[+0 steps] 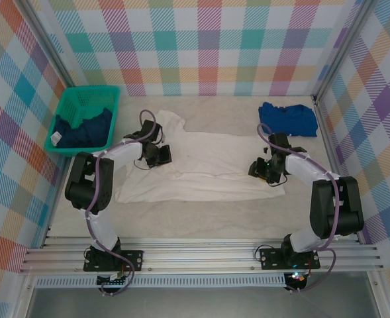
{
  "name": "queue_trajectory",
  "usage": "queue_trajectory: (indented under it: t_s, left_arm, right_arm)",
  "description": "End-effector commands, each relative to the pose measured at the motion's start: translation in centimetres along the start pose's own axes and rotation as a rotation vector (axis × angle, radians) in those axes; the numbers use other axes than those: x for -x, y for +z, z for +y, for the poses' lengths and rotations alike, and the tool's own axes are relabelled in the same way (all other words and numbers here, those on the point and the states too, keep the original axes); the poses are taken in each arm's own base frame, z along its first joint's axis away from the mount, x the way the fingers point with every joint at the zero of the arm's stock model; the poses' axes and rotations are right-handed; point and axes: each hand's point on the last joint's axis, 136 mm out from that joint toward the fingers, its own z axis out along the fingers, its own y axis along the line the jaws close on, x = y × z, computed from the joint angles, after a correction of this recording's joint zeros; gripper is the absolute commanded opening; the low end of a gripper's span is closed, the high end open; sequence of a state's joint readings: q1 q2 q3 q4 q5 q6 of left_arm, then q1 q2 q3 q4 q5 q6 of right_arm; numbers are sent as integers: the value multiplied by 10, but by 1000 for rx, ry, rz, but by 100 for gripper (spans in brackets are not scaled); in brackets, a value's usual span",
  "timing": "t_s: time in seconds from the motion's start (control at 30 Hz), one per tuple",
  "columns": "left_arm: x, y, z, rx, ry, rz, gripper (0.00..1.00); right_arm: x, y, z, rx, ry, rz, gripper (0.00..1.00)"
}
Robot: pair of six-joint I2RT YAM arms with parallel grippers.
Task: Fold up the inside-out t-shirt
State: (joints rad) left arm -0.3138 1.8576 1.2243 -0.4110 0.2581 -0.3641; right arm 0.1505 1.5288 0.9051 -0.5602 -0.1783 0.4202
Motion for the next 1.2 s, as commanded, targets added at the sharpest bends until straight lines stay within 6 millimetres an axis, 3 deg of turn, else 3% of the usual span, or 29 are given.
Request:
queue_trajectory:
  t_s: [0.0,0.27,0.4,0.5,0.67,0.83,1.0,1.17]
  left_arm:
    - [11,1,-21,-38,58,-2,4]
    - [26,15,-43,-22,194,39,7]
    - [33,22,-52,-10,254,60,23]
    - [42,14,-53,19,282,32,35]
    - [55,-28,-34,141,269,-141,44]
    - [33,-66,7,194,130,-245,47]
    - [-2,-52,61,180,-73,-164,47]
    - [8,-30,68,160,-98,-124,44]
  right_arm:
    - [-3,4,3,20,-26,14,43]
    - [-4,8,2,16,-25,24,43]
    - [-4,10,1,16,-24,31,43]
    - [-5,11,1,17,-21,38,43]
    - [-4,8,5,23,-39,28,43]
    - [-5,5,9,9,-94,11,44]
    - [-7,12,8,7,-90,30,44]
    - [-8,14,10,11,-91,38,44]
